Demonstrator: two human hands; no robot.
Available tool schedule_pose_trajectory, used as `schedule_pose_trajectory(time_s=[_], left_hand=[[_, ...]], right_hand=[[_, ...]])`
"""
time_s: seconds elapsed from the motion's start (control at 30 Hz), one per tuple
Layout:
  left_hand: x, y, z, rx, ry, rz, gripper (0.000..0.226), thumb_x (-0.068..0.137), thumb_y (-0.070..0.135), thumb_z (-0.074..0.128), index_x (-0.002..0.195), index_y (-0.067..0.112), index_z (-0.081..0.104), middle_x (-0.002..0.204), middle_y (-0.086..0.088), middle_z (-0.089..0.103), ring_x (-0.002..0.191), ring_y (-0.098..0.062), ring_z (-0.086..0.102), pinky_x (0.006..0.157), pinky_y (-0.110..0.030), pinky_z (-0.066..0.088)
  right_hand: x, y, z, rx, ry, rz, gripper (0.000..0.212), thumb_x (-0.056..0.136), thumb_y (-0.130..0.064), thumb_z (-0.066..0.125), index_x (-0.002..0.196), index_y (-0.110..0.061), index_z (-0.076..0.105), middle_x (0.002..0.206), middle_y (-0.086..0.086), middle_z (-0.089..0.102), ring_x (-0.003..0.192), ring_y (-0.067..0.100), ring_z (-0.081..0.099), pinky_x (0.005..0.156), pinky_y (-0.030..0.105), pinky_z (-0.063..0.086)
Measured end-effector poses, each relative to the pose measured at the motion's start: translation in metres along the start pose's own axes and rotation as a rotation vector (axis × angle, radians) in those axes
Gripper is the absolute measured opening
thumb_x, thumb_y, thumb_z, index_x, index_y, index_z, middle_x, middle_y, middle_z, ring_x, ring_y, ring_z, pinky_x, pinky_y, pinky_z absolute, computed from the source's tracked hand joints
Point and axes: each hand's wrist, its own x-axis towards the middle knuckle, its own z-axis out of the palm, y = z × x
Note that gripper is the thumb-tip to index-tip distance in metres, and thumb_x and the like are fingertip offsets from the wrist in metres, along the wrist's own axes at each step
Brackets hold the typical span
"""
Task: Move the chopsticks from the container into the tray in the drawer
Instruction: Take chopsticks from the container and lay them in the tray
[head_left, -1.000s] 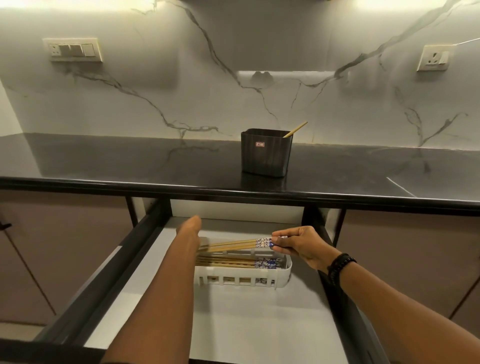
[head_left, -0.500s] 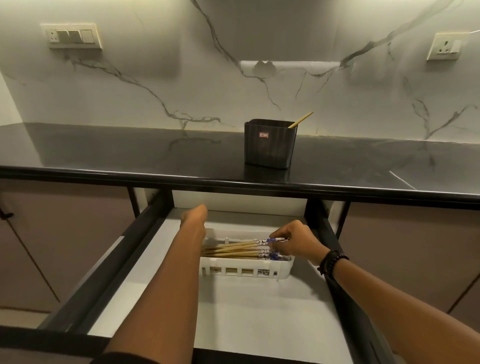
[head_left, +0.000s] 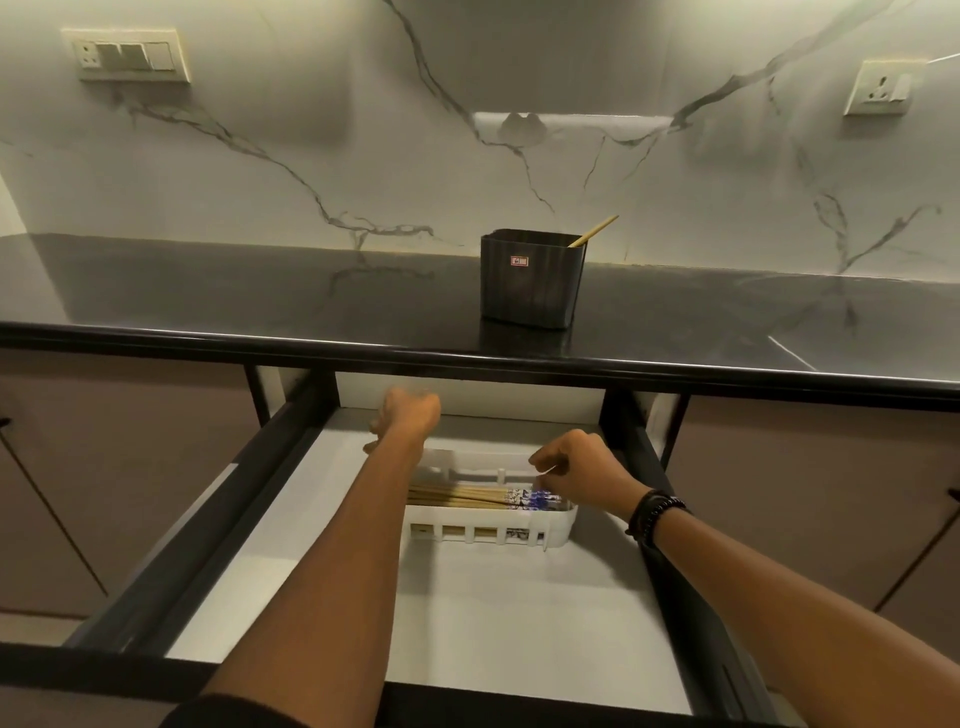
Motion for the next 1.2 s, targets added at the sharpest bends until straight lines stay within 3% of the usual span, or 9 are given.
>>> schedule_pose_trajectory(time_s=[0.1, 0.3, 0.43, 0.6, 0.8, 0.97, 1.03, 1.1, 1.2], left_hand=[[-0.027, 0.013, -0.001, 0.133, 0.083, 0.180, 0.033, 0.094, 0.035, 0.051, 0.121, 0.016, 0.050, 0.120, -0.009, 0.055, 0.116, -0.028, 0.049, 0.101, -0.047, 0.042], [-0.039, 0.026, 0.002, 0.294, 0.308, 0.584, 0.028, 0.095, 0.033, 0.051, 0.116, 0.016, 0.056, 0.117, -0.008, 0.054, 0.110, -0.024, 0.047, 0.091, -0.037, 0.041], [-0.038, 0.031, 0.005, 0.211, 0.226, 0.710, 0.029, 0.096, 0.027, 0.051, 0.122, 0.015, 0.055, 0.123, -0.007, 0.054, 0.115, -0.022, 0.046, 0.094, -0.038, 0.044], [-0.030, 0.034, 0.007, 0.186, 0.152, 0.774, 0.033, 0.098, 0.023, 0.047, 0.129, 0.013, 0.052, 0.137, -0.008, 0.050, 0.133, -0.026, 0.039, 0.110, -0.047, 0.035], [-0.025, 0.035, 0.014, 0.228, 0.092, 0.765, 0.038, 0.101, 0.023, 0.041, 0.138, 0.015, 0.046, 0.152, -0.005, 0.035, 0.146, -0.022, 0.017, 0.119, -0.040, 0.011], [-0.021, 0.034, 0.018, 0.234, 0.089, 0.768, 0.037, 0.101, 0.023, 0.039, 0.136, 0.016, 0.048, 0.152, -0.004, 0.035, 0.146, -0.021, 0.017, 0.119, -0.040, 0.010], [-0.020, 0.033, 0.020, 0.244, 0.080, 0.767, 0.037, 0.102, 0.025, 0.038, 0.136, 0.017, 0.048, 0.153, -0.003, 0.034, 0.147, -0.020, 0.016, 0.119, -0.038, 0.009], [-0.018, 0.033, 0.022, 0.248, 0.070, 0.765, 0.036, 0.102, 0.025, 0.037, 0.135, 0.018, 0.049, 0.153, -0.002, 0.034, 0.147, -0.020, 0.015, 0.119, -0.037, 0.008], [-0.016, 0.032, 0.023, 0.266, 0.074, 0.766, 0.036, 0.102, 0.024, 0.037, 0.134, 0.018, 0.050, 0.153, -0.002, 0.034, 0.147, -0.020, 0.015, 0.119, -0.038, 0.007]], right_hand=[[-0.001, -0.006, -0.005, 0.065, 0.121, -0.019, 0.034, 0.087, -0.019, 0.072, 0.120, -0.009, 0.067, 0.112, 0.008, 0.072, 0.095, 0.015, 0.068, 0.090, 0.024, 0.054], [0.009, -0.023, -0.049, 0.330, 0.478, -0.058, 0.031, 0.085, -0.021, 0.075, 0.113, -0.011, 0.070, 0.091, 0.001, 0.075, 0.085, 0.008, 0.071, 0.085, 0.029, 0.059], [0.036, -0.033, -0.096, 0.456, 0.546, 0.000, 0.042, 0.085, -0.029, 0.075, 0.122, -0.012, 0.063, 0.088, -0.002, 0.074, 0.087, 0.013, 0.072, 0.087, 0.037, 0.059], [0.088, -0.036, -0.144, 0.640, 0.571, 0.110, 0.059, 0.087, -0.031, 0.072, 0.137, -0.009, 0.050, 0.117, 0.007, 0.067, 0.105, 0.019, 0.066, 0.094, 0.042, 0.055], [0.140, -0.039, -0.168, 0.881, 0.435, 0.258, 0.083, 0.087, -0.031, 0.071, 0.151, -0.008, 0.024, 0.154, 0.013, 0.033, 0.139, 0.031, 0.036, 0.115, 0.047, 0.031], [0.158, -0.041, -0.176, 1.052, 0.389, 0.234, 0.056, 0.086, -0.014, 0.063, 0.139, -0.008, 0.043, 0.157, 0.012, 0.025, 0.145, 0.029, 0.020, 0.117, 0.044, 0.015], [0.163, -0.041, -0.178, 1.122, 0.407, 0.200, 0.039, 0.086, -0.002, 0.056, 0.125, -0.005, 0.052, 0.152, 0.012, 0.032, 0.142, 0.026, 0.024, 0.115, 0.039, 0.017], [0.169, -0.039, -0.177, 1.147, 0.437, 0.186, 0.026, 0.081, 0.005, 0.053, 0.103, -0.009, 0.057, 0.136, 0.010, 0.044, 0.131, 0.023, 0.034, 0.104, 0.032, 0.029], [0.173, -0.036, -0.177, 1.083, 0.471, 0.140, 0.022, 0.078, 0.008, 0.049, 0.079, -0.014, 0.049, 0.103, 0.009, 0.051, 0.112, 0.022, 0.046, 0.081, 0.029, 0.037]])
